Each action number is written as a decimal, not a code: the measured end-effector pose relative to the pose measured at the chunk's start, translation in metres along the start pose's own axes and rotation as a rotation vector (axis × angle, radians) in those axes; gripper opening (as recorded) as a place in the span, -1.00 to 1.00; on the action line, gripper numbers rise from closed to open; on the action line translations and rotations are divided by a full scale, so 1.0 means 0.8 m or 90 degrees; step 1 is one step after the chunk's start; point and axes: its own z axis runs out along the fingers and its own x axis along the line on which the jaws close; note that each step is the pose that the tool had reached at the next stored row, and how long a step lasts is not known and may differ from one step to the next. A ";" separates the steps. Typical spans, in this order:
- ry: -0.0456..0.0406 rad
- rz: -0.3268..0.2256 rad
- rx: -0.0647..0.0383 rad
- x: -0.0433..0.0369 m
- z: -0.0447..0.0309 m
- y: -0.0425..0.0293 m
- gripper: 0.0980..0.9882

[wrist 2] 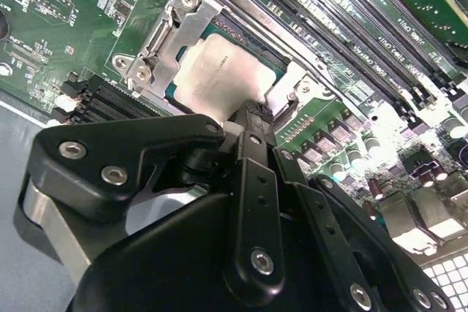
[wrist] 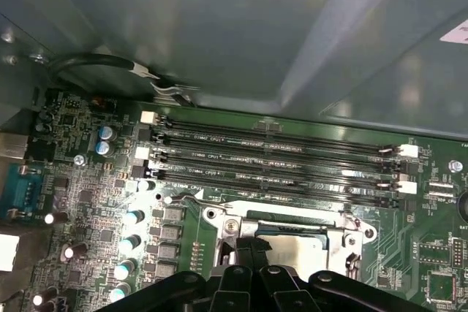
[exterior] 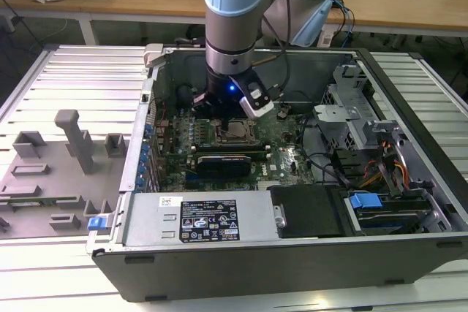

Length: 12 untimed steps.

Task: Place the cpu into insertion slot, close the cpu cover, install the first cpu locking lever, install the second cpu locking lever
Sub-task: 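Close the cpu cover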

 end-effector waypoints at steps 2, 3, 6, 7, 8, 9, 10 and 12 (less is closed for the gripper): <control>-0.0001 0.000 0.000 -0.003 0.0001 -0.0003 -0.98; 0.0003 0.000 0.000 -0.004 0.0001 -0.0005 -0.98; 0.0005 0.000 0.000 -0.008 -0.0007 -0.0008 -0.98; 0.0005 0.000 0.000 -0.009 -0.0010 -0.0009 -0.98; 0.0011 0.000 0.000 -0.010 -0.0012 -0.0011 -0.98; 0.0020 0.000 0.000 -0.012 -0.0013 -0.0014 -0.98; 0.0030 0.000 0.000 -0.015 -0.0012 -0.0017 -0.98; 0.0075 0.001 0.001 -0.024 -0.0012 -0.0028 -0.98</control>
